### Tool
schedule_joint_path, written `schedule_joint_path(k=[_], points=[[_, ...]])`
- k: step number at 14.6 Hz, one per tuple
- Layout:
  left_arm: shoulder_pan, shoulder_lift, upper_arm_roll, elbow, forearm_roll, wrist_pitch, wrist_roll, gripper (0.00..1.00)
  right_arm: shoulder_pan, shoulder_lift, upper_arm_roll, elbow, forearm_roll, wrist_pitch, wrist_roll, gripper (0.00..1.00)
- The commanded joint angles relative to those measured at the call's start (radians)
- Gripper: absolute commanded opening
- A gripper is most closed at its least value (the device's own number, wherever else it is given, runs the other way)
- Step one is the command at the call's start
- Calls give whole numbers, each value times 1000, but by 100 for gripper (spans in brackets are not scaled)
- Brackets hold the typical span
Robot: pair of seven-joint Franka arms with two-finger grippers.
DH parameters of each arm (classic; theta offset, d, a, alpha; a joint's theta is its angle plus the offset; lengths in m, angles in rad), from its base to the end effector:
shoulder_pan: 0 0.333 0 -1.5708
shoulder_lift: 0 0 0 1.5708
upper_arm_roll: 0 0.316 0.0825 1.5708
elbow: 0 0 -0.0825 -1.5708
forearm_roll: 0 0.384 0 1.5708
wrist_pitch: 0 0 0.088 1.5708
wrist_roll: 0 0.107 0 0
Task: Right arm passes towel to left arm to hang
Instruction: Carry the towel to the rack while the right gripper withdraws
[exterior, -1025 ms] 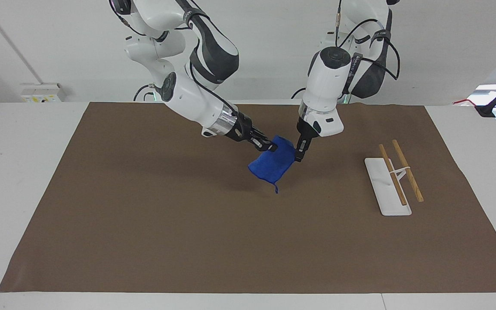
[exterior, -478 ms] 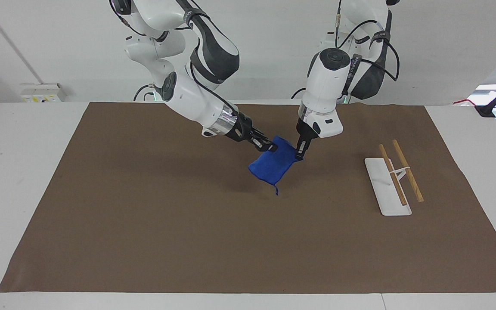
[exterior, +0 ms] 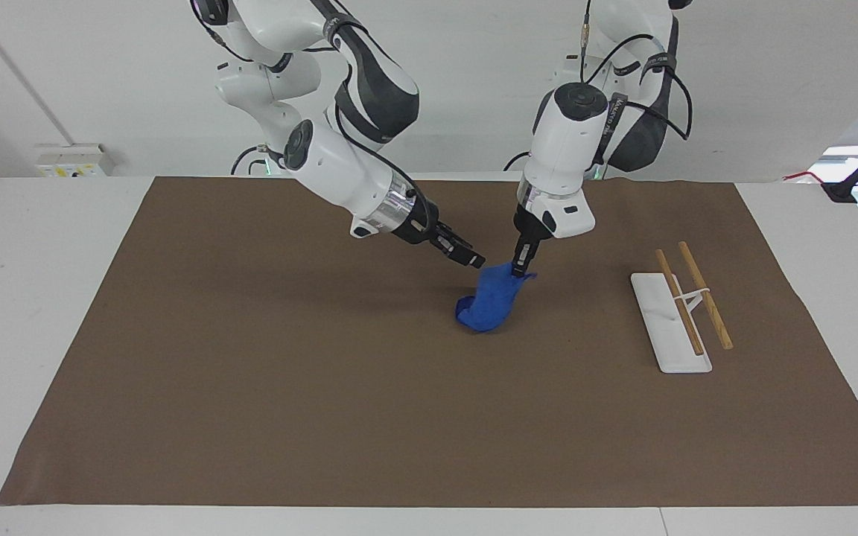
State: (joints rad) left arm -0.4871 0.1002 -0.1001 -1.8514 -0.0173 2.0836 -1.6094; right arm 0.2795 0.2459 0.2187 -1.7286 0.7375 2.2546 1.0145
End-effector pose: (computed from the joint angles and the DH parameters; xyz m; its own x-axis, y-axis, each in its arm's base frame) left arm 0.5017 -0.3328 0.4789 0.5156 0.8563 -0.0311 0.8514 -0.5079 0.1308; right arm 0.5755 0.3205 0.4770 0.6126 -0.6106 -0.5019 -0.7887 -0.4303 -0.4391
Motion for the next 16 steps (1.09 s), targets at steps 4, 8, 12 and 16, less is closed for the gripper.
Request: schedule_joint_path(k=[4, 8, 12, 16], points=[[22, -37, 31, 115, 7, -299, 122, 0, -210, -33, -1, 3, -445, -102, -412, 100], [116, -95, 43, 150, 19, -457, 334, 0, -431, -106, -5, 27, -625, -312, -761, 100], [180, -106, 48, 164, 132, -534, 503, 0, -477, -146, -9, 145, -869, -556, -864, 100], [209, -105, 49, 164, 276, -519, 586, 0, -484, -146, -7, 331, -941, -786, -881, 100]])
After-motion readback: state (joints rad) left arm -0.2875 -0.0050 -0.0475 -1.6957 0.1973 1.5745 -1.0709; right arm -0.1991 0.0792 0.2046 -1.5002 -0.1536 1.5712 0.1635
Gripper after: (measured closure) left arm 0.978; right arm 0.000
